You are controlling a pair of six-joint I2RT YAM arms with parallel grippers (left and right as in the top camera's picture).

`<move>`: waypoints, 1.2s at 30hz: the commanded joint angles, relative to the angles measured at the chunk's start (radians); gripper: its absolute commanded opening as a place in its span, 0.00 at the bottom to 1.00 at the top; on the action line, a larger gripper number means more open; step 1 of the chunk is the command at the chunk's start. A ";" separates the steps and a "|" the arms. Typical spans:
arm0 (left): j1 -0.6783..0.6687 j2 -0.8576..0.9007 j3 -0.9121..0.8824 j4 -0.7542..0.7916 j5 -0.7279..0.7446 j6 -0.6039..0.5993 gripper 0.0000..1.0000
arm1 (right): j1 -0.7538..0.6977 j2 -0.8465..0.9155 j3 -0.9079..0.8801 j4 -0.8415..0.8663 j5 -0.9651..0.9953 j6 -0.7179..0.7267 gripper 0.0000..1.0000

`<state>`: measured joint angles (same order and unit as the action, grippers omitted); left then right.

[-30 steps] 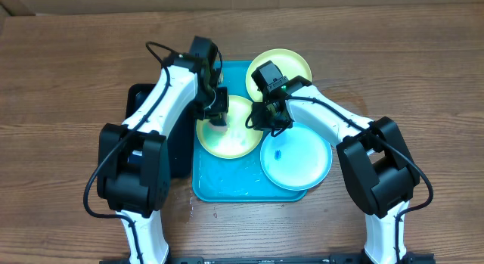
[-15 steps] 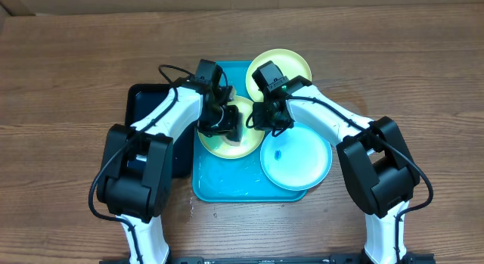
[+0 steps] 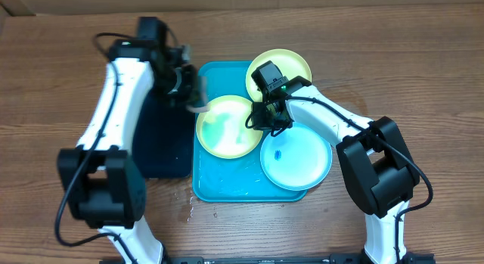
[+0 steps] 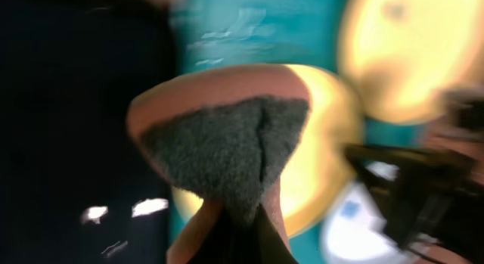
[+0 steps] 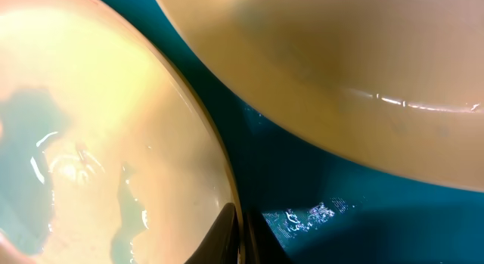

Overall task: Clean dirty plates on tray and stack at the side
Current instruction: 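Carry the sponge with the left gripper to the black tray and release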

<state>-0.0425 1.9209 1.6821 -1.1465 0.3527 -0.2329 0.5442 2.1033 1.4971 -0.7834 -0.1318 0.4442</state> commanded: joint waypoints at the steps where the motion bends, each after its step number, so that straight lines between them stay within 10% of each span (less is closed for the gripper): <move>1: 0.034 -0.018 -0.007 -0.044 -0.338 -0.064 0.04 | 0.006 0.001 -0.004 0.011 -0.003 0.002 0.05; 14: 0.043 -0.017 -0.306 0.237 -0.520 -0.096 0.10 | 0.006 0.001 -0.004 0.001 -0.003 0.002 0.05; 15: 0.043 -0.018 -0.304 0.237 -0.517 -0.096 0.18 | 0.006 0.001 -0.004 0.000 -0.003 0.002 0.05; 16: 0.045 -0.018 -0.288 0.222 -0.517 -0.084 0.61 | 0.006 0.001 -0.004 0.000 -0.003 0.002 0.06; 17: 0.048 -0.018 -0.272 0.206 -0.517 -0.077 0.66 | 0.006 0.001 -0.004 0.000 -0.003 0.002 0.06; 21: 0.095 -0.025 -0.075 0.056 -0.385 -0.077 0.71 | 0.006 0.001 -0.004 -0.008 -0.003 0.002 0.38; 28: 0.271 -0.165 0.219 -0.024 0.123 -0.037 0.74 | 0.006 0.001 -0.004 -0.017 -0.004 0.002 0.40; 32: 0.381 -0.285 0.230 -0.039 0.128 -0.036 1.00 | 0.006 0.001 -0.004 -0.011 -0.003 0.002 0.40; 36: 0.459 -0.359 0.230 -0.108 0.013 -0.036 1.00 | 0.006 0.001 -0.004 0.018 -0.004 0.002 0.40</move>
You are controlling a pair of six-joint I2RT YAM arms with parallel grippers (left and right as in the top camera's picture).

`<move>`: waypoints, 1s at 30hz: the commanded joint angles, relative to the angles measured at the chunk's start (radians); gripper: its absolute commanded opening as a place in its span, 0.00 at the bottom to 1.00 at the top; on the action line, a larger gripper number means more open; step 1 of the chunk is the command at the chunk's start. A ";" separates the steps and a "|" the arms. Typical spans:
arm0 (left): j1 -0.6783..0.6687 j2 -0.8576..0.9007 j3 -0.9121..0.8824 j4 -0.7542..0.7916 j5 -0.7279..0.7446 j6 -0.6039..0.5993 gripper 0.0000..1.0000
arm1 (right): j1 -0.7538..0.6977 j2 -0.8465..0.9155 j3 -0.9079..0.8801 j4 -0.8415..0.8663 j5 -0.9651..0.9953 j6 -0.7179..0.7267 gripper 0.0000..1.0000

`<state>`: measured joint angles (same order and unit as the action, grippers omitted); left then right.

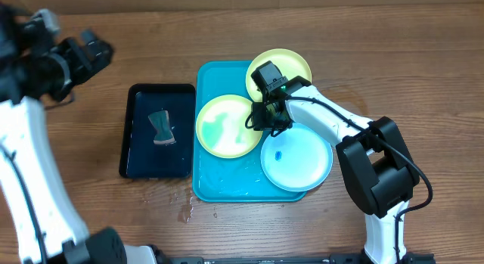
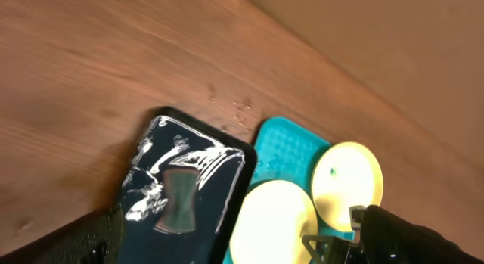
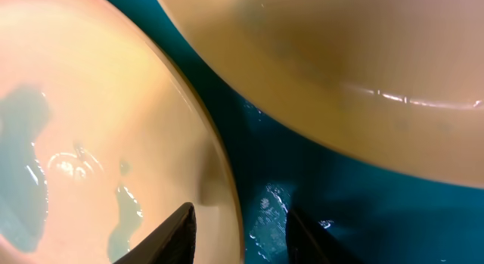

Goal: Clean dirty plates on tray and stack at the side

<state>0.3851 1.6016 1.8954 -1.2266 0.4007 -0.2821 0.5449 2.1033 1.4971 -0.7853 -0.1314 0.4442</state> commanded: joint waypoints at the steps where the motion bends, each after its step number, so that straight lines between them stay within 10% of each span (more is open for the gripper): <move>1: 0.039 -0.045 0.017 -0.040 -0.052 0.013 1.00 | 0.006 0.001 -0.004 0.027 -0.004 0.002 0.40; 16: 0.041 -0.037 0.012 -0.041 -0.054 0.013 1.00 | 0.006 0.001 -0.004 0.034 0.000 0.002 0.29; 19: 0.041 -0.037 0.012 -0.041 -0.054 0.013 1.00 | 0.006 0.001 -0.004 0.036 0.000 0.020 0.04; 30: 0.041 -0.037 0.012 -0.041 -0.054 0.013 1.00 | -0.037 -0.070 0.062 -0.076 -0.106 0.032 0.04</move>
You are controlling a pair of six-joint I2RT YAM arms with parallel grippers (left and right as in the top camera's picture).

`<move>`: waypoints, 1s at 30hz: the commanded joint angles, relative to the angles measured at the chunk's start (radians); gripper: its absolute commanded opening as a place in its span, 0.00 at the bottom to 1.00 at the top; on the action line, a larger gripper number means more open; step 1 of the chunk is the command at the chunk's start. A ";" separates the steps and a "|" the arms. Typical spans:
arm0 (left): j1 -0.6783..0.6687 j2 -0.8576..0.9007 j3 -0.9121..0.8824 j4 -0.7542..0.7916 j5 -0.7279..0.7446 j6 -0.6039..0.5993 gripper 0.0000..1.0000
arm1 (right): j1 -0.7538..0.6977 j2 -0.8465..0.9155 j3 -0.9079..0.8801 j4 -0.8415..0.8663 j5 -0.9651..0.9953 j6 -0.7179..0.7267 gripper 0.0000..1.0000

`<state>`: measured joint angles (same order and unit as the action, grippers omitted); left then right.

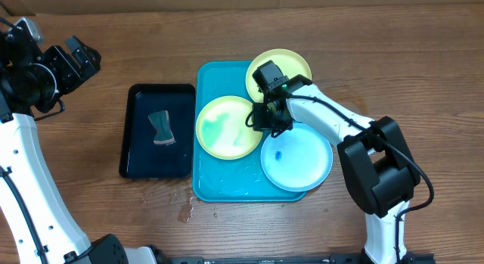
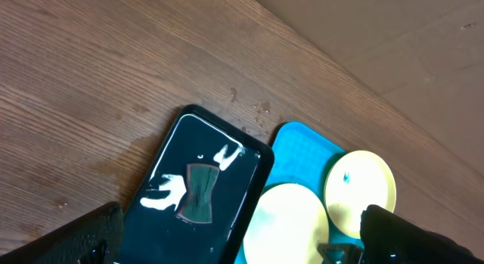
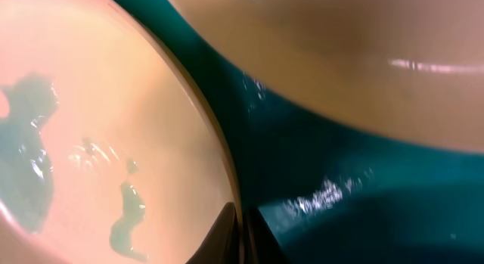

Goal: Clean dirty plates on tray and stack at the side

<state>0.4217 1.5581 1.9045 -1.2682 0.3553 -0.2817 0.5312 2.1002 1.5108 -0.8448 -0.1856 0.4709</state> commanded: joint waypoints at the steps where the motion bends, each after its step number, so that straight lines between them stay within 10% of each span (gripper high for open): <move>1: 0.004 0.006 0.003 0.000 -0.008 0.013 1.00 | -0.026 -0.087 0.055 -0.032 -0.054 0.005 0.04; 14: 0.004 0.006 0.003 0.000 -0.008 0.013 1.00 | 0.007 -0.228 0.164 -0.046 -0.042 0.085 0.04; 30: 0.004 0.006 0.003 0.000 -0.008 0.013 1.00 | 0.341 -0.171 0.164 0.270 0.449 0.096 0.04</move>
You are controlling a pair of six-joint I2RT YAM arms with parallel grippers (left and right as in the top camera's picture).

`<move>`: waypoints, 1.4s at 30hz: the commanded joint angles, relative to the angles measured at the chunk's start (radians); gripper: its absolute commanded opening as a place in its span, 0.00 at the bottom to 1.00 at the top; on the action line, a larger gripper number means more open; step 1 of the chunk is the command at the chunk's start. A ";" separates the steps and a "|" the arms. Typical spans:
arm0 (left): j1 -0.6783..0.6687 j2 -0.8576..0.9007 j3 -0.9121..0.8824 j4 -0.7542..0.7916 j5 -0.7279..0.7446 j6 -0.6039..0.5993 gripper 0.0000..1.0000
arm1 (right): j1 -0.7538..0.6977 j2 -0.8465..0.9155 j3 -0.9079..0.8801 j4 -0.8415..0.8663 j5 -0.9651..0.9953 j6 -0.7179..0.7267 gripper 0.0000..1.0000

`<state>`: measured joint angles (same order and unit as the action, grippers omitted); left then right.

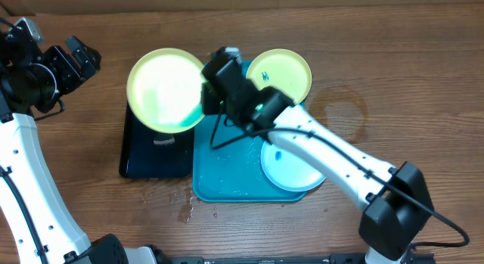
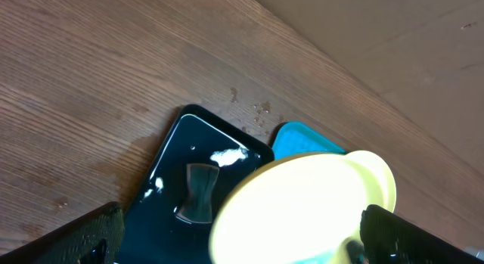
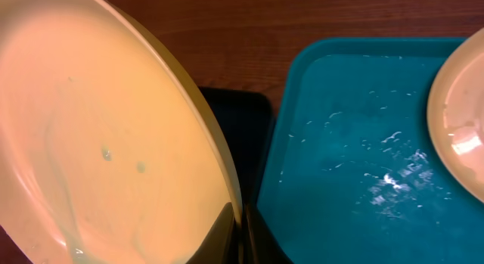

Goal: Clean dirty plates on tray and stack at the side

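Observation:
My right gripper (image 1: 206,94) is shut on the rim of a yellow-green plate (image 1: 165,90) and holds it in the air over the black tray (image 1: 155,164). In the right wrist view the fingers (image 3: 240,235) pinch the plate's (image 3: 106,143) edge, and the plate is wet with a few drops. A second yellow plate (image 1: 281,70) and a blue plate (image 1: 293,170) lie on the teal tray (image 1: 227,173). The sponge (image 2: 198,191) lies in the black tray. My left gripper (image 1: 74,57) hangs open at the far left, high above the table.
The teal tray's (image 3: 355,158) bare middle is wet. Water drops lie on the wood in front of both trays (image 1: 187,211). A damp ring (image 1: 336,113) marks the table to the right of the plates.
The yellow-green plate lay on the teal tray with my right gripper shut on its rim. Now it is held up and to the left, over the black tray. The left arm has not moved.
First my left gripper held the sponge beside the yellow-green plate while the right gripped the plate's rim. Then the sponge lay in the black tray, the left arm was far left, and the right jaws stood open. They shut on the rim again, and now hold the plate aloft.

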<state>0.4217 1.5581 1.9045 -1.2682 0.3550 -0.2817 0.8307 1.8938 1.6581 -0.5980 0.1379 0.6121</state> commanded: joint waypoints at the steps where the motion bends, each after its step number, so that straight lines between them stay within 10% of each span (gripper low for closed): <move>1: 0.004 0.006 0.003 0.000 -0.008 0.013 1.00 | 0.054 0.046 0.017 0.031 0.138 -0.068 0.04; 16: 0.004 0.006 0.003 0.000 -0.008 0.013 1.00 | 0.247 -0.004 0.020 0.231 0.578 -0.649 0.04; 42: 0.004 0.006 0.003 0.000 -0.008 0.013 1.00 | 0.454 -0.067 0.020 0.373 0.760 -0.988 0.04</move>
<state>0.4217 1.5581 1.9045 -1.2682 0.3550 -0.2817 1.2732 1.8652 1.6585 -0.2550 0.8585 -0.3244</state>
